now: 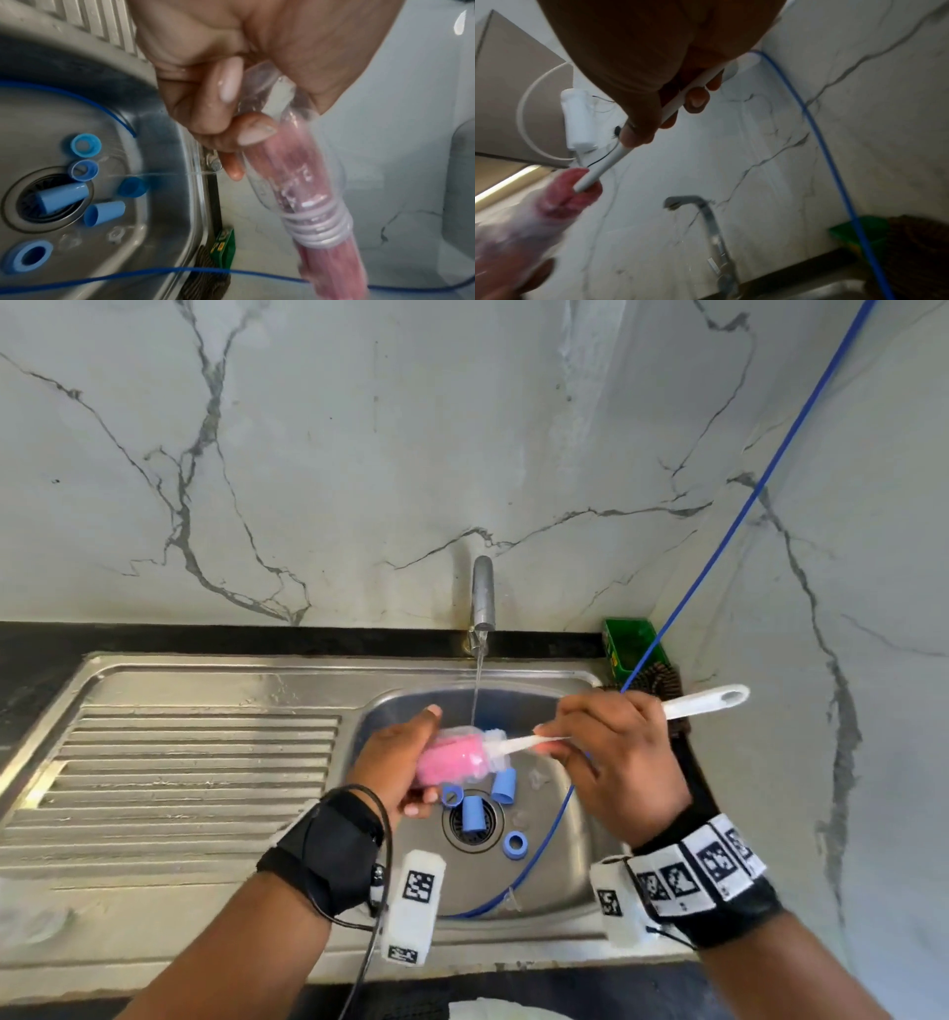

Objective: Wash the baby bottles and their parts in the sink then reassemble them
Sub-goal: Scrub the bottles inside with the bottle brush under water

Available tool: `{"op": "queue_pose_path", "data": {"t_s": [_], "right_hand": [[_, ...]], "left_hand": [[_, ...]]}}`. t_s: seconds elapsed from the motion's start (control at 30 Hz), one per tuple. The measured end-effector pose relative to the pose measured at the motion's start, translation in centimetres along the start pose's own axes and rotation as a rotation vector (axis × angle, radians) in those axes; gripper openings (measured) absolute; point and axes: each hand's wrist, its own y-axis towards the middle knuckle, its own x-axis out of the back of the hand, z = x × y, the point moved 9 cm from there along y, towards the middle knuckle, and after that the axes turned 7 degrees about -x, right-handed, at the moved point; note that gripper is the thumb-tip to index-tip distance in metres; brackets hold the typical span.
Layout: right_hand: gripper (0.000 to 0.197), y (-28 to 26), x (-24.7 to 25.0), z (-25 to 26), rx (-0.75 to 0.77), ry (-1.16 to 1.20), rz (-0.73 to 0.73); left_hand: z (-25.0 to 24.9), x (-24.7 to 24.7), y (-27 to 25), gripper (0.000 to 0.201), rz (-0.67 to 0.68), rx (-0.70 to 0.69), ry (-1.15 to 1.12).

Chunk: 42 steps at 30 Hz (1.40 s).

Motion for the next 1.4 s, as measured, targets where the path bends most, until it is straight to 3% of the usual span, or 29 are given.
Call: {"op": "queue_pose_path", "data": {"t_s": [0.13, 0.27, 0.33, 0.43, 0.6, 0.77, 0.9, 1.0, 1.13, 1.3, 1.4], "right_hand": [[0.014, 0.0, 3.3, -3.8, -0.151, -0.024, -0.119], [0.009, -0.6, -0.5, 0.8, -0.097, -0.005, 0.041], [0.012, -0.7, -0.9, 0.2, -0.121, -0.014, 0.088], [0.028, -1.3, 1.0, -3.1, -0.199, -0.029, 0.037], [0.029, -3.3, -2.8, 0.3, -0.255, -0.088, 0.166], [0.034, -3.0, 0.1, -2.7, -0.206, 0.002, 0.112], [0.018, -1.8, -1.4, -1.6, -0.194, 0.206, 0.163], [0.02, -1.4, -2.8, -0.6, -0.152, 0.208, 0.181], [0.026, -1.3, 0.0, -4.3, -0.159, 0.167, 0.11], [0.013, -3.0, -5.1, -2.3, -0.166, 0.072, 0.161], [0.023, -3.5, -5.9, -3.7, -0.26, -0.013, 0.065]], "left_hand": [[-1.7, 3.2, 0.6, 0.041, -0.116, -0.027, 0.002], [-1.3, -0.1, -0.1, 0.045, -0.005, -0.122, 0.116], [-1.4, 0.3, -0.4, 0.046, -0.038, -0.152, 0.085], [-2.6, 2.8, -0.4, 0.045, -0.086, -0.212, 0.092], [-3.2, 0.0, -1.3, 0.038, -0.04, -0.3, 0.3], [-2.5, 3.9, -0.2, 0.045, -0.11, -0.222, 0.237], [-0.6, 0.9, -0.3, 0.043, -0.007, -0.169, 0.207], [0.2, 0.4, 0.2, 0.04, -0.026, -0.122, 0.165], [1.0, 2.9, 1.3, 0.044, -0.105, -0.058, 0.153], [1.9, -1.1, 1.1, 0.034, -0.027, -0.003, 0.12], [-1.6, -0.8, 2.0, 0.037, -0.092, -0.129, 0.21]]}}
